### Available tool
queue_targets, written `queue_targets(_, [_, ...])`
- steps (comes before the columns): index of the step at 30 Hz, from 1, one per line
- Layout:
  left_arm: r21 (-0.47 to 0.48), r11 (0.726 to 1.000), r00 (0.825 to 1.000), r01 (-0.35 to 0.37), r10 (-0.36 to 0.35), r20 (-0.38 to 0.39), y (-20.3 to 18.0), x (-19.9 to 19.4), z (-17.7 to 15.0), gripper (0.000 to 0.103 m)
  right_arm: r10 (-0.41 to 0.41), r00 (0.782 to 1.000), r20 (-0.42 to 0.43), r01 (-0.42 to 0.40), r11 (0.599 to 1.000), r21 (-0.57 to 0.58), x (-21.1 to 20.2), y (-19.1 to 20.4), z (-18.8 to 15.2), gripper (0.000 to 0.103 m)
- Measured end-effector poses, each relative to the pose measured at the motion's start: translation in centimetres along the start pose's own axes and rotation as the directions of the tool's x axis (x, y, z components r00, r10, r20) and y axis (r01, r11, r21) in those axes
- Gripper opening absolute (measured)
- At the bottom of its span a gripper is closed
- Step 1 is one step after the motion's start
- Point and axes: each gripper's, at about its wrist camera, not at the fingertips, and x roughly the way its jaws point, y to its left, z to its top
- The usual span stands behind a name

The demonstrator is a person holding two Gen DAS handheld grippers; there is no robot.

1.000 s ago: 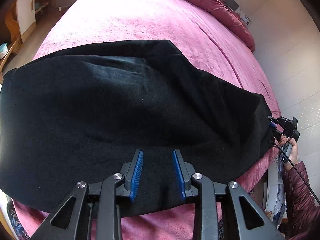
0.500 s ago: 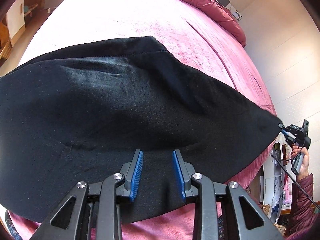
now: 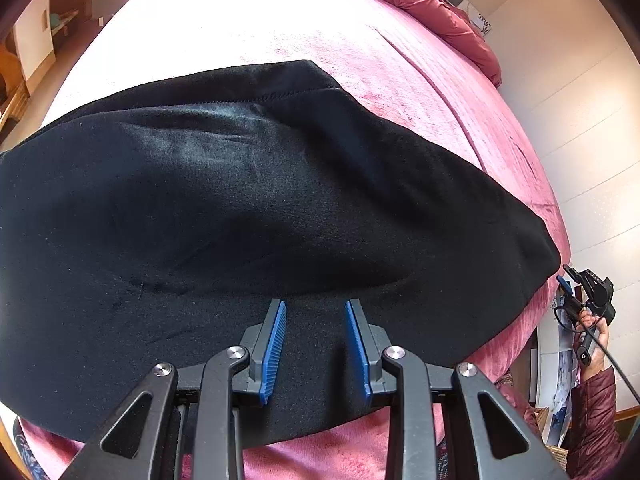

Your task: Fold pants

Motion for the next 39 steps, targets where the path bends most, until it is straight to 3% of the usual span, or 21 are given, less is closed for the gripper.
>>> queue_targets(2, [-0.004, 1.0, 1.0, 0.0, 0.0, -0.002, -0.2, 0.2, 0.0, 0.031, 0.021, 1.0, -0.02, -0.021, 1.0, -0.001, 1.4, 0.4, 0.3, 0.025])
queue_targets(6, [-0.005, 1.0, 1.0, -0.01, 0.01, -0.008, -0.7, 0.8, 0.0, 0.031, -0.127, 0.992, -0.017, 0.124, 0.985, -0.119, 2.9, 2.6, 0.3, 0.013])
queue_targets(10, [-0.002, 1.0, 1.0, -0.011, 0.011, -0.009, -0.8, 1.2, 0.4, 0.031, -0.139, 0.988, 0.065, 0.15, 0.963, -0.224, 0.8, 5.9, 0.2, 0.01])
queue_targets(11, [-0.002, 1.0, 1.0, -0.012, 0.012, -0.01, -0.8, 1.4, 0.4, 0.031, -0.187, 0.98, 0.065, 0.198, 0.948, -0.25, 0.8, 6.4, 0.2, 0.01])
queue_targets(13, [-0.007, 1.0, 1.0, -0.017, 0.017, -0.014, -0.8, 1.8, 0.5, 0.031, -0.329, 0.944, 0.026, 0.32, 0.896, -0.309, 2.5, 6.4, -0.2, 0.01])
queue_targets(14, [-0.008, 1.0, 1.0, -0.02, 0.019, -0.013, -0.9, 1.9, 0.6, 0.031, -0.367, 0.93, 0.008, 0.352, 0.884, -0.307, 3.4, 5.7, -0.3, 0.011])
queue_targets(18, [-0.003, 1.0, 1.0, -0.024, 0.024, -0.008, -1.4, 1.8, 0.3, 0.031, -0.374, 0.927, 0.005, 0.358, 0.886, -0.296, 3.9, 4.4, -0.6, 0.016])
queue_targets(20, [0.005, 1.0, 1.0, -0.019, 0.019, -0.003, -1.4, 1.7, 0.1, 0.031, -0.424, 0.905, 0.03, 0.41, 0.854, -0.319, 3.4, 4.6, -1.0, 0.037])
queue_targets(21, [0.003, 1.0, 1.0, -0.014, 0.014, -0.001, -1.3, 1.6, 0.0, 0.031, -0.426, 0.904, 0.041, 0.416, 0.852, -0.319, 2.9, 4.7, -1.0, 0.04])
queue_targets(23, [-0.007, 1.0, 1.0, -0.008, 0.008, 0.005, -0.8, 1.4, 0.0, 0.031, -0.407, 0.91, 0.073, 0.409, 0.855, -0.319, 1.4, 5.5, -1.1, 0.04])
queue_targets(25, [-0.013, 1.0, 0.999, -0.016, 0.017, 0.033, -0.5, 1.0, -0.1, 0.031, -0.405, 0.903, 0.143, 0.428, 0.82, -0.38, -0.1, 7.6, -1.8, 0.041])
queue_targets(27, [-0.013, 1.0, 0.998, -0.016, 0.017, 0.064, -0.3, 0.6, -0.2, 0.031, -0.337, 0.932, 0.136, 0.361, 0.817, -0.449, -0.7, 10.5, -3.2, 0.041])
queue_targets(29, [-0.021, 1.0, 0.997, -0.01, 0.012, 0.082, -0.1, 0.3, -0.2, 0.031, -0.249, 0.968, 0.037, 0.229, 0.812, -0.536, 0.2, 13.3, -5.0, 0.041])
queue_targets(31, [-0.025, 1.0, 0.995, -0.014, 0.017, 0.096, 0.2, 0.2, -0.2, 0.031, -0.19, 0.979, -0.08, 0.097, 0.766, -0.635, 2.4, 16.8, -8.2, 0.041])
queue_targets(33, [-0.03, 0.999, 0.994, -0.021, 0.024, 0.106, 0.5, 0.0, -0.3, 0.031, -0.155, 0.97, -0.187, -0.02, 0.716, -0.698, 4.8, 19.8, -11.7, 0.041])
queue_targets(35, [-0.035, 0.999, 0.993, -0.025, 0.029, 0.111, 0.8, -0.3, -0.4, 0.031, -0.141, 0.947, -0.288, -0.131, 0.652, -0.747, 7.5, 23.2, -15.9, 0.041])
queue_targets(39, [-0.049, 0.998, 0.99, -0.043, 0.049, 0.131, 2.3, -1.1, -0.6, 0.031, -0.13, 0.874, -0.468, -0.329, 0.551, -0.767, 12.4, 29.1, -24.3, 0.041])
